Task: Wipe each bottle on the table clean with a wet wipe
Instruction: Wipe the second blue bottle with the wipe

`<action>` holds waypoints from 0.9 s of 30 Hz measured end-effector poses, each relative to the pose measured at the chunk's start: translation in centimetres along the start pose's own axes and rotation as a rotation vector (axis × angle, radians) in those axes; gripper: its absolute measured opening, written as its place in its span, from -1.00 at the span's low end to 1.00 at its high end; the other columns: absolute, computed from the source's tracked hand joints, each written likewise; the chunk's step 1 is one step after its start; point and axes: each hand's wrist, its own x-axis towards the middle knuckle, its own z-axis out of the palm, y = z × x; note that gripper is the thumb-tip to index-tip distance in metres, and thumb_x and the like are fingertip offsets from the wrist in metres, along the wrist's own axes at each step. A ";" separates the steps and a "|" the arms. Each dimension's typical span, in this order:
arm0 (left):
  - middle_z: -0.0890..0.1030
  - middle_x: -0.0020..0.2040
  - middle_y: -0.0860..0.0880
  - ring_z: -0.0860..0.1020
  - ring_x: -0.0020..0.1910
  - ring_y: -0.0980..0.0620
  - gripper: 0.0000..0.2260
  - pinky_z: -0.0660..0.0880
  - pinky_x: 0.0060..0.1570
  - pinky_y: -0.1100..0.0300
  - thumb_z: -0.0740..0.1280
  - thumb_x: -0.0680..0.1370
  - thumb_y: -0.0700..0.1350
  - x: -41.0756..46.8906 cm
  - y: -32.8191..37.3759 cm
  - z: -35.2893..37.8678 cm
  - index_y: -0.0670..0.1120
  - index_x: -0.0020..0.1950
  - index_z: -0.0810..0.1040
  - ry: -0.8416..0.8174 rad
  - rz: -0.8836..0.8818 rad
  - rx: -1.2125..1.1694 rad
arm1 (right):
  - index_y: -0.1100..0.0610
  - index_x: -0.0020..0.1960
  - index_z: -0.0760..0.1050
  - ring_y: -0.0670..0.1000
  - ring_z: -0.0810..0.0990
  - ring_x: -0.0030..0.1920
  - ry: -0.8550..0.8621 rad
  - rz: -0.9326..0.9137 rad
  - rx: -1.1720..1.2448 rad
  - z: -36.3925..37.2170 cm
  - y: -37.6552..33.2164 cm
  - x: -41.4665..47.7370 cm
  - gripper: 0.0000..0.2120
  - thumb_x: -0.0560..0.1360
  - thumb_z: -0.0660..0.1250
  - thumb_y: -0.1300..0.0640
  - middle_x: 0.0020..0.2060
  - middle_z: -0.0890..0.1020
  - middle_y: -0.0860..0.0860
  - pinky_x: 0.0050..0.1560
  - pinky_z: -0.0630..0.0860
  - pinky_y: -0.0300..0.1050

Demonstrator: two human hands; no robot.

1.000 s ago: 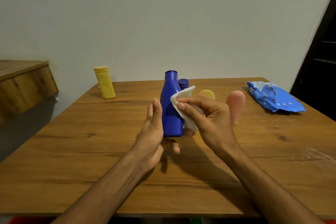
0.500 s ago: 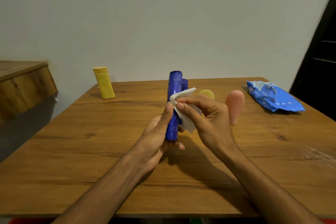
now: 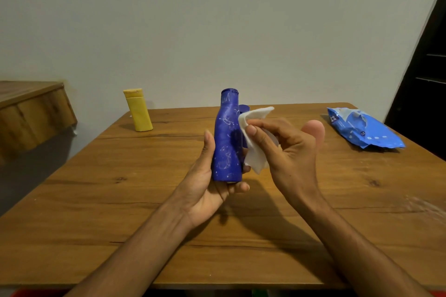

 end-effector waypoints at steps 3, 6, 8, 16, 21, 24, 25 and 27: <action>0.60 0.14 -0.18 0.59 -0.05 -0.09 -0.39 0.58 -0.30 0.06 0.20 0.50 0.31 0.2 0.0 -0.3 -0.06 0.39 0.48 0.004 -0.024 -0.028 | -0.01 0.05 0.58 -0.05 0.59 0.03 -0.011 -0.077 -0.066 -0.1 0.0 0.0 -0.85 0.48 0.38 0.09 -0.04 0.62 -0.14 -0.04 0.55 -0.19; 0.58 0.25 -0.21 0.59 0.09 -0.11 -0.39 0.60 -0.14 -0.04 0.18 0.51 0.32 0.4 0.1 -0.2 -0.04 0.42 0.45 0.018 -0.028 -0.034 | -0.05 0.08 0.58 -0.04 0.55 0.04 -0.068 -0.173 -0.165 0.0 0.2 -0.3 -0.82 0.47 0.37 0.02 -0.04 0.60 -0.14 -0.04 0.55 0.00; 0.56 0.29 -0.23 0.59 0.19 -0.14 -0.38 0.58 -0.01 -0.10 0.17 0.51 0.31 0.5 0.1 -0.2 -0.07 0.42 0.44 0.045 -0.036 -0.061 | 0.02 0.05 0.62 -0.06 0.51 0.01 -0.111 -0.242 -0.251 0.2 0.3 -0.5 -0.80 0.47 0.35 0.00 -0.08 0.62 -0.08 -0.05 0.50 0.08; 0.50 0.30 -0.24 0.52 0.29 -0.13 -0.31 0.49 0.26 -0.08 0.27 0.52 0.29 0.6 -0.2 -0.6 -0.17 0.46 0.38 0.075 -0.079 -0.179 | 0.05 -0.01 0.66 0.00 0.47 -0.06 -0.304 -0.462 -0.468 0.7 0.6 -0.9 -0.86 0.49 0.37 0.07 -0.14 0.62 -0.07 -0.13 0.39 0.16; 0.52 0.31 -0.24 0.51 0.31 -0.13 -0.38 0.45 0.31 -0.07 0.24 0.56 0.25 0.6 -0.7 -0.2 -0.16 0.46 0.38 0.087 -0.064 -0.206 | 0.01 -0.01 0.65 -0.04 0.44 -0.08 -0.217 -0.391 -0.518 0.7 0.4 -0.8 -0.86 0.50 0.35 0.03 -0.13 0.61 -0.09 -0.11 0.37 0.09; 0.51 0.30 -0.24 0.49 0.33 -0.13 -0.39 0.37 0.38 -0.07 0.20 0.59 0.25 0.6 -0.5 -0.4 -0.15 0.46 0.38 0.082 -0.091 -0.191 | 0.02 0.02 0.63 -0.07 0.45 -0.05 -0.290 -0.381 -0.536 0.9 0.5 -1.1 -0.81 0.50 0.30 0.00 -0.10 0.61 -0.09 -0.06 0.33 -0.02; 0.55 0.25 -0.22 0.53 0.28 -0.10 -0.42 0.43 0.33 -0.04 0.18 0.60 0.23 0.5 -0.5 -0.4 -0.15 0.46 0.39 0.079 -0.088 -0.200 | 0.02 0.03 0.63 -0.08 0.44 -0.04 -0.277 -0.369 -0.564 0.9 0.6 -1.1 -0.81 0.51 0.30 0.00 -0.10 0.60 -0.09 -0.06 0.30 -0.05; 0.58 0.21 -0.18 0.56 0.22 -0.07 -0.45 0.46 0.28 0.00 0.16 0.62 0.20 0.5 -0.5 -0.4 -0.13 0.47 0.39 0.067 -0.084 -0.202 | 0.04 0.05 0.62 -0.07 0.43 -0.04 -0.250 -0.357 -0.611 1.0 0.5 -1.2 -0.78 0.52 0.26 -0.01 -0.09 0.59 -0.06 -0.06 0.25 -0.09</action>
